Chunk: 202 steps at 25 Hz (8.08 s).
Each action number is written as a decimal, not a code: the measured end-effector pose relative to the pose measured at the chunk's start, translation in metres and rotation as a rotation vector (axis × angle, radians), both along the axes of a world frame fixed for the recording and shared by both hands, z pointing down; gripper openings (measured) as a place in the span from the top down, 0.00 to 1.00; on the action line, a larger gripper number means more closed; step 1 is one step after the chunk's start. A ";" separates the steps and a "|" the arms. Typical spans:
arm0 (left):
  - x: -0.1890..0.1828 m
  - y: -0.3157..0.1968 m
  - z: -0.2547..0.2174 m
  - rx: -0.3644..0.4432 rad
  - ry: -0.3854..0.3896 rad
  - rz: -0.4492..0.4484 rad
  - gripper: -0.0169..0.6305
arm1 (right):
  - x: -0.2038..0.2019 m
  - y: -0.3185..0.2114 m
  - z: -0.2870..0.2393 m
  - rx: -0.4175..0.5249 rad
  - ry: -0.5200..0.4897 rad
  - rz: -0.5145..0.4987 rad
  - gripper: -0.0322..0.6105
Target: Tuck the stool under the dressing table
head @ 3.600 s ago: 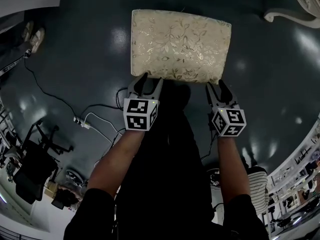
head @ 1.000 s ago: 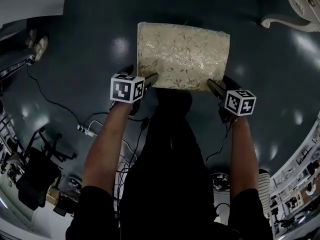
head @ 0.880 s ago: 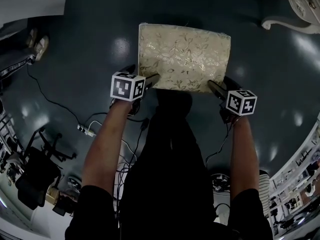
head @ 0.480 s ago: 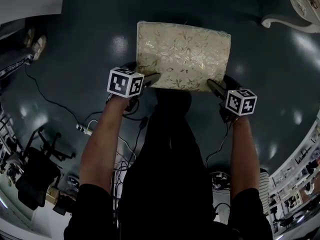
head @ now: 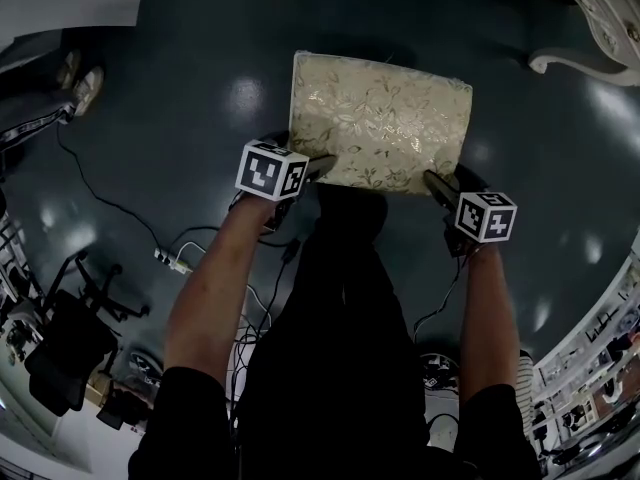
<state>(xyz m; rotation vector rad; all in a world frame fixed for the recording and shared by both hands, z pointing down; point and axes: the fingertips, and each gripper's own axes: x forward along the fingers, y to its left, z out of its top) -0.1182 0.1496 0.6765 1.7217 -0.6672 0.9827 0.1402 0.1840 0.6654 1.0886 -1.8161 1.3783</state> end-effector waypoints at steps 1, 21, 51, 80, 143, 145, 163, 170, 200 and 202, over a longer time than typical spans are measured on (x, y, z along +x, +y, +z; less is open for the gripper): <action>0.000 -0.001 -0.001 0.005 0.002 -0.004 0.26 | 0.000 -0.001 -0.002 0.006 0.002 -0.002 0.43; 0.006 -0.061 -0.003 0.052 0.007 0.090 0.26 | -0.003 -0.031 -0.006 0.059 0.017 0.117 0.44; 0.013 -0.230 -0.001 0.124 0.025 -0.044 0.26 | 0.010 -0.224 -0.008 0.196 0.053 0.075 0.45; 0.051 -0.357 -0.009 0.139 0.040 -0.013 0.25 | 0.045 -0.337 -0.016 0.186 0.019 0.094 0.45; 0.090 -0.331 0.014 0.296 -0.261 -0.183 0.31 | 0.080 -0.343 0.017 0.165 0.202 0.148 0.47; 0.090 -0.341 0.014 0.305 -0.266 -0.203 0.31 | 0.079 -0.350 0.016 0.162 0.194 0.123 0.47; 0.089 -0.409 0.011 0.363 -0.320 -0.209 0.31 | 0.078 -0.417 0.010 0.197 0.199 0.161 0.47; 0.084 -0.430 0.014 0.368 -0.334 -0.236 0.31 | 0.070 -0.423 0.010 0.205 0.158 0.114 0.47; 0.086 -0.458 0.018 0.407 -0.335 -0.197 0.31 | 0.071 -0.459 0.015 0.254 0.181 0.201 0.47; 0.087 -0.459 0.018 0.403 -0.330 -0.192 0.31 | 0.074 -0.463 0.015 0.261 0.192 0.198 0.47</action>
